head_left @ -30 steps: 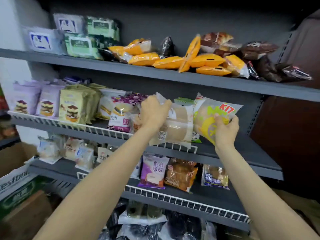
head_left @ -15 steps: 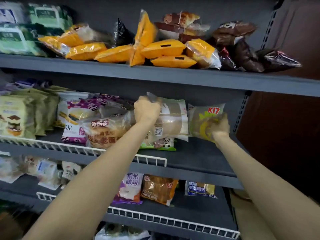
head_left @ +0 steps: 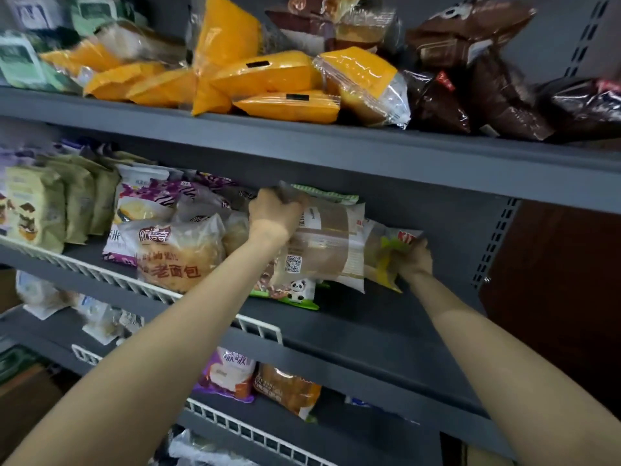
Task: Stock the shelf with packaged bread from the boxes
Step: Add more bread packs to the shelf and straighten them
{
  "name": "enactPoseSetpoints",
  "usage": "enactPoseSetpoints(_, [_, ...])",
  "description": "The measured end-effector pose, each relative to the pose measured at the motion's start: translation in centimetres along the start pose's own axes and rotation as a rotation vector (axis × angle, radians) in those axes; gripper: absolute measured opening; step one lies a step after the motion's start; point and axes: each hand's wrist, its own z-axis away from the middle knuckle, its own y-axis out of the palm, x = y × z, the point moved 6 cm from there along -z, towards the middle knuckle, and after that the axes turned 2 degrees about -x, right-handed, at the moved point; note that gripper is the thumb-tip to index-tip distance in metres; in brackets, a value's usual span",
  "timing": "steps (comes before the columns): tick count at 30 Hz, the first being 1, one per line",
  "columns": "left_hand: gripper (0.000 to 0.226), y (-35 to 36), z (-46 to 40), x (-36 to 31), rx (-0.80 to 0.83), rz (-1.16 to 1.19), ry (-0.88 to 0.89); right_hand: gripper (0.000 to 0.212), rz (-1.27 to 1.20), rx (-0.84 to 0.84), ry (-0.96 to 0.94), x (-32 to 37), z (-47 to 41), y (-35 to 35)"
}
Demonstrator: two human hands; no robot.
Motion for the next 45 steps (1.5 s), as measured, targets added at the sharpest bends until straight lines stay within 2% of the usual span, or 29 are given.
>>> enactPoseSetpoints(2, [0.023, 0.2, 0.2, -0.1, 0.000, -0.005, -0.016, 0.078, -0.003, 0.007, -0.003, 0.0, -0.1, -0.3])
enactPoseSetpoints(6, [0.029, 0.7, 0.9, -0.3, 0.003, 0.032, -0.034, 0.104, -0.192, 0.192, 0.040, -0.1, 0.2, 0.7])
enactPoseSetpoints(8, [0.029, 0.8, 1.4, -0.6, 0.013, 0.049, -0.036, 0.098, -0.194, 0.160, 0.044, 0.2, 0.2, 0.6])
enactPoseSetpoints(11, [0.014, 1.1, 1.6, -0.6, 0.024, 0.048, -0.042, 0.089, -0.133, 0.100, 0.017, 0.5, 0.2, 0.1])
enactPoseSetpoints(14, [0.031, 1.5, 1.4, -0.3, 0.031, 0.028, -0.067, 0.093, 0.029, 0.102, 0.028, 0.6, 0.6, 0.0])
enactPoseSetpoints(16, [0.034, 1.6, 1.5, -0.3, 0.023, 0.015, -0.080, 0.092, 0.070, -0.032, -0.023, 1.6, 1.7, -1.3])
enactPoseSetpoints(18, [0.026, 1.7, 1.8, -0.4, 0.002, 0.026, -0.085, 0.079, -0.111, -0.154, -0.190, 3.5, 4.0, -3.4])
enactPoseSetpoints(19, [0.021, 1.8, 1.8, -0.6, -0.008, 0.025, -0.083, 0.073, -0.240, -0.135, -0.288, 4.3, 5.4, -4.2])
enactPoseSetpoints(20, [0.021, 2.1, 1.8, -0.7, -0.018, 0.035, -0.078, 0.071, -0.332, -0.044, -0.379, 5.1, 7.1, -4.7])
enactPoseSetpoints(22, [0.019, 2.9, 1.7, -1.2, -0.020, 0.055, -0.056, 0.085, -0.269, 0.273, -0.496, 6.4, 10.9, -3.6])
enactPoseSetpoints(23, [0.021, 3.4, 2.0, -1.7, -0.020, 0.069, -0.038, 0.095, -0.200, 0.375, -0.533, 6.7, 12.3, -2.9])
enactPoseSetpoints(25, [0.027, 4.6, 2.8, -2.9, 0.031, 0.062, 0.039, 0.108, -0.248, 0.364, -0.548, 7.0, 12.7, -2.4])
enactPoseSetpoints(28, [0.030, 6.1, 3.9, -4.1, 0.168, 0.105, 0.167, 0.094, -0.525, 0.283, -0.457, 6.0, 10.7, -3.5])
enactPoseSetpoints(30, [0.030, 6.4, 3.9, -3.7, 0.319, 0.274, 0.130, 0.076, -0.814, 0.423, -0.358, 4.4, 9.7, -4.0])
enactPoseSetpoints(32, [0.036, 6.6, 3.3, -2.4, 0.418, 0.211, 0.145, 0.057, -1.169, 0.635, -0.182, 3.1, 9.3, -4.4])
enactPoseSetpoints(34, [0.066, 7.5, 3.2, -0.5, 0.548, 0.067, 0.160, 0.030, -1.363, 0.765, -0.069, 2.3, 9.0, -4.6])
enactPoseSetpoints(35, [0.081, 8.0, 3.7, 0.1, 0.639, 0.068, 0.135, 0.024, -1.390, 0.788, -0.051, 2.1, 8.7, -4.7])
enactPoseSetpoints(37, [0.094, 9.2, 4.2, 0.5, 0.715, 0.112, 0.137, 0.033, -1.332, 0.774, -0.031, 1.7, 8.2, -4.4])
enactPoseSetpoints(38, [0.096, 9.7, 4.0, 0.5, 0.690, 0.088, 0.169, 0.040, -1.275, 0.729, -0.035, 1.5, 7.8, -4.4])
enactPoseSetpoints(41, [0.086, 10.1, 3.2, 0.3, 0.515, -0.054, 0.246, 0.035, -1.147, 0.482, -0.090, 1.1, 6.0, -4.9])
enactPoseSetpoints(42, [0.085, 10.3, 3.0, 0.4, 0.473, -0.101, 0.273, 0.040, -1.101, 0.448, -0.114, 1.0, 5.8, -4.8])
enactPoseSetpoints(45, [0.094, 11.3, 3.4, 0.4, 0.455, -0.243, 0.363, 0.073, -0.880, 0.313, -0.229, 1.1, 5.7, -4.2])
